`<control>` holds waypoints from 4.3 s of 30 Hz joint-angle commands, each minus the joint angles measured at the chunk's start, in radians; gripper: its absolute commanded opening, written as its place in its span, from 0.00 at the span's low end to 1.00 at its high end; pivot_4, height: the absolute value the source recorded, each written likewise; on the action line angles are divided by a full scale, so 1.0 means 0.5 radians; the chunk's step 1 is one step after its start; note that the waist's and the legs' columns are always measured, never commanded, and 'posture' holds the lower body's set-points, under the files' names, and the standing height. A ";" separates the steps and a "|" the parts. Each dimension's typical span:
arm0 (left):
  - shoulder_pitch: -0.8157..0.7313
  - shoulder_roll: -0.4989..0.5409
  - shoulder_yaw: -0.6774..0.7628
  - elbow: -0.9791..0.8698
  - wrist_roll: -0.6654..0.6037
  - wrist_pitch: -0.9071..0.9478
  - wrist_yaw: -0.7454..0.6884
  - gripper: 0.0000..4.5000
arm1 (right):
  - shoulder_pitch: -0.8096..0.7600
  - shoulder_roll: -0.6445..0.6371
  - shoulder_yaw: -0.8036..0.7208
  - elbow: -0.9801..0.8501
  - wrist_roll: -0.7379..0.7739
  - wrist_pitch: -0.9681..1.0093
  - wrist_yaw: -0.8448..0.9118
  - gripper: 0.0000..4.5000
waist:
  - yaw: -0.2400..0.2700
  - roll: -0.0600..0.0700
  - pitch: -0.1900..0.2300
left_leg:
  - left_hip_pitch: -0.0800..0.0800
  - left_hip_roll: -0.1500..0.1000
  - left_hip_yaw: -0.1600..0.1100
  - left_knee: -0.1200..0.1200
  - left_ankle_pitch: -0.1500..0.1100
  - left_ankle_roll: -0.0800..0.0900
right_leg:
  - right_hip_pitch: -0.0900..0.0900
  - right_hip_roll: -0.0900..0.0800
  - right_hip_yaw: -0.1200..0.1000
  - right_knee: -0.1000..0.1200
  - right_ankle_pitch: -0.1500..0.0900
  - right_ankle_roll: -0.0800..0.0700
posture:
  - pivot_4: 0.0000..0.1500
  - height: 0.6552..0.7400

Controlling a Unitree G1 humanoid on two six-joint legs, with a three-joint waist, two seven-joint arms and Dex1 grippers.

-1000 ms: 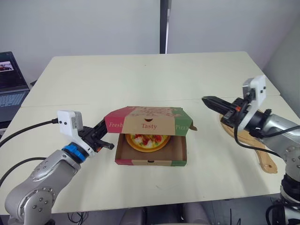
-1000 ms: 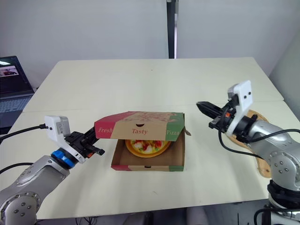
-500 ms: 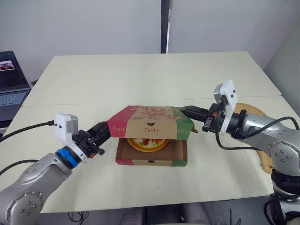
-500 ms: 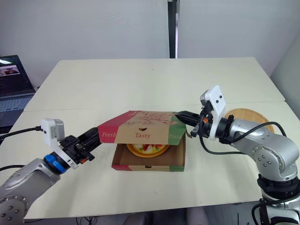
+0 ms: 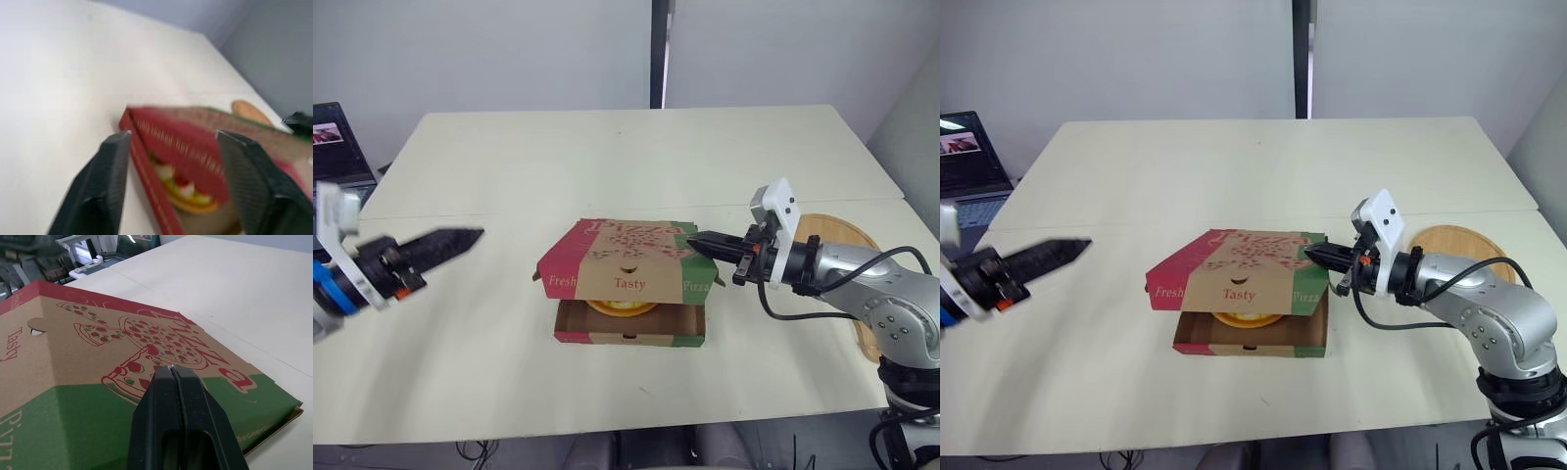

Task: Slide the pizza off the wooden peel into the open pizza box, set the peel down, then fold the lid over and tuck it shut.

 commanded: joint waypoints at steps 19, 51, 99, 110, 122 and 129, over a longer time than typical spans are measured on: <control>-0.856 -0.147 -1.304 -0.224 1.060 -0.451 -0.955 0.01 | 0.243 -0.351 -0.297 -0.080 -0.062 -0.052 0.179 0.00 | 0.007 -0.006 0.006 | -0.020 -0.001 0.006 0.000 0.000 -0.001 | -0.021 -0.002 0.004 0.001 0.002 0.001 | 1.00 1.00; -0.857 -0.300 -1.547 -0.397 1.415 -0.509 -1.085 0.01 | 0.636 -0.108 0.098 -0.398 0.059 -0.031 -0.017 0.00 | -0.005 -0.008 0.007 | -0.019 -0.001 0.006 0.005 0.001 -0.002 | -0.021 -0.002 0.005 0.005 0.002 0.002 | 1.00 1.00; -0.671 -0.307 -1.615 -0.409 1.706 -0.736 -1.136 0.00 | 0.607 -0.245 0.521 -0.561 -0.776 -0.536 0.045 0.98 | 0.002 -0.008 0.007 | -0.028 -0.002 0.004 0.027 -0.002 0.005 | -0.018 -0.001 0.003 0.007 0.006 0.007 | 1.00 1.00; -0.653 -0.343 -1.587 -0.378 1.736 -0.768 -1.068 0.00 | 0.909 -0.374 -0.126 -0.519 -0.365 -0.385 0.202 0.90 | 0.007 -0.008 0.006 | -0.024 -0.002 0.005 0.028 -0.004 0.008 | -0.013 -0.001 0.004 0.007 0.007 0.008 | 1.00 1.00; -0.668 -0.351 -1.577 -0.352 1.742 -0.780 -1.041 0.00 | 0.766 -0.301 0.361 -0.290 -0.723 -0.673 0.319 0.03 | 0.001 -0.008 0.006 | -0.019 -0.002 0.007 0.028 -0.004 0.008 | -0.009 -0.001 0.006 0.007 0.007 0.008 | 1.00 1.00; -0.672 -0.360 -1.574 -0.344 1.743 -0.785 -1.039 0.00 | 0.694 -0.179 0.382 -0.330 -0.606 -0.589 0.344 0.01 | 0.001 -0.008 0.006 | -0.019 -0.002 0.006 0.028 -0.004 0.008 | -0.009 -0.001 0.005 0.008 0.007 0.008 | 1.00 1.00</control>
